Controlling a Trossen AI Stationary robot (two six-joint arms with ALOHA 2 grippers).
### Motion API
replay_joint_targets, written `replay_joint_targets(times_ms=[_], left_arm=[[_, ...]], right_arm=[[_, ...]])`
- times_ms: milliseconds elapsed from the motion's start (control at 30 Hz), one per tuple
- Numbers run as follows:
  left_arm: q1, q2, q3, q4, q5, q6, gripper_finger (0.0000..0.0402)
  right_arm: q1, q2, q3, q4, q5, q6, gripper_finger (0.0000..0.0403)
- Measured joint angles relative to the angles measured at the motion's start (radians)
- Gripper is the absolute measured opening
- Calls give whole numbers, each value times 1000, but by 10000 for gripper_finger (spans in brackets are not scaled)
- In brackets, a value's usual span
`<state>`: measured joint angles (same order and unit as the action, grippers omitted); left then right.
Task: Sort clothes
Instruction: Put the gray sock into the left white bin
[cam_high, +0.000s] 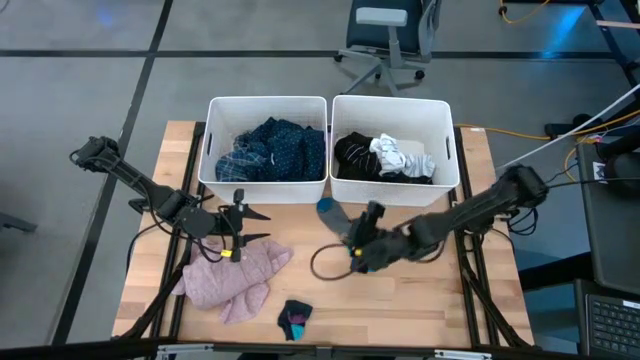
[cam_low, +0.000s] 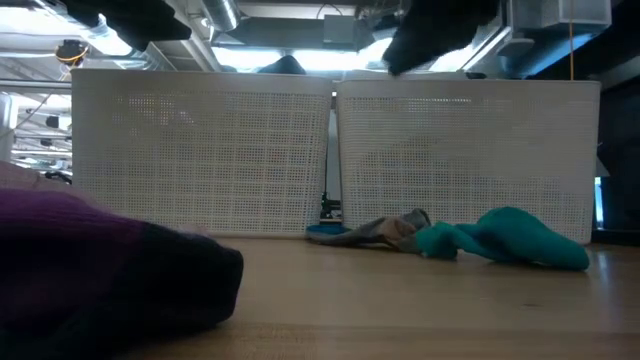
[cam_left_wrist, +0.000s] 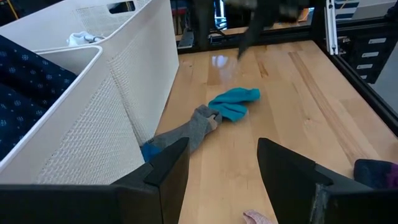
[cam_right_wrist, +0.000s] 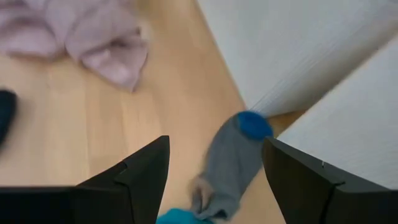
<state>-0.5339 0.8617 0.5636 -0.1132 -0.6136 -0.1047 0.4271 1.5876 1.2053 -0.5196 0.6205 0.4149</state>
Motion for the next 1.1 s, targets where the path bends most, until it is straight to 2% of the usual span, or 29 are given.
replay_joint_targets(times_ms=[300,467,600,800,933,1100], left_arm=[[0,0,0,4,0,7,180],[0,0,0,4,0,7,180],[0,0,0,5,0,4,180],[0,0,0,5,0,0,180],[0,0,0,5,0,0,180],[0,0,0,5,0,0,180]], right_arm=[[-32,228,-1,3,8,76,253],[-76,295,-1,-3,-19,160,253],[-110,330,-1,0,-83,231,253],[-121,387,-1,0,-134,271,245],[-118,404,2,16,-118,274,190],[-118,409,0,77,-113,238,74]])
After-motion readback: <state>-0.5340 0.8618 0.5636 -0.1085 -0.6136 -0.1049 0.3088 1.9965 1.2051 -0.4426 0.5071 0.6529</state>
